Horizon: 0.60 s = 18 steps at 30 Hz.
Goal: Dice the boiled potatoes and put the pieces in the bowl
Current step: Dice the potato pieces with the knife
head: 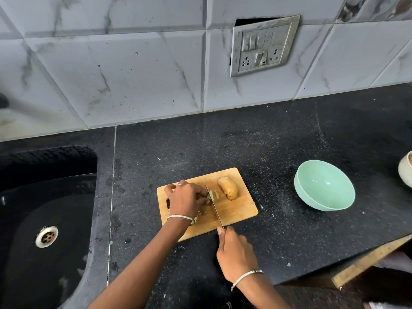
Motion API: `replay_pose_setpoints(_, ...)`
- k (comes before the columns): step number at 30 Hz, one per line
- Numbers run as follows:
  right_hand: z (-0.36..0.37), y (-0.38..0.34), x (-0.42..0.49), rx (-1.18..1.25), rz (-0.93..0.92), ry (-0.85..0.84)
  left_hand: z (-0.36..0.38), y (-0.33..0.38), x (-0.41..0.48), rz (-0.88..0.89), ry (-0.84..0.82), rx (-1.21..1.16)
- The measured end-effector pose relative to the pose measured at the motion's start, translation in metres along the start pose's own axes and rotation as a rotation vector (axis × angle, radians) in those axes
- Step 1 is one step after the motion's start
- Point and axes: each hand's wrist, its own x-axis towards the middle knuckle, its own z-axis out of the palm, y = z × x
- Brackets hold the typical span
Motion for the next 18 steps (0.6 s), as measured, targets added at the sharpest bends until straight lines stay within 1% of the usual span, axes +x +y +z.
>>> replay_pose_setpoints(6,-0.006,-0.009,0.007,-0.017,0.032,-0.056,-0.003,0.003,0.001,-0.005,-0.015,0.025)
replay_pose_setpoints(12,-0.012,0.008,0.014,0.133,0.058,-0.163,-0.001,-0.001,0.002,-0.048,-0.030,0.045)
replay_pose_setpoints(15,-0.019,0.024,0.009,0.124,0.042,-0.169,-0.004,-0.002,0.001,-0.057,-0.014,0.076)
replay_pose_setpoints(18,-0.031,0.028,0.004,0.113,-0.017,-0.117,-0.009,-0.003,-0.002,-0.042,-0.026,0.132)
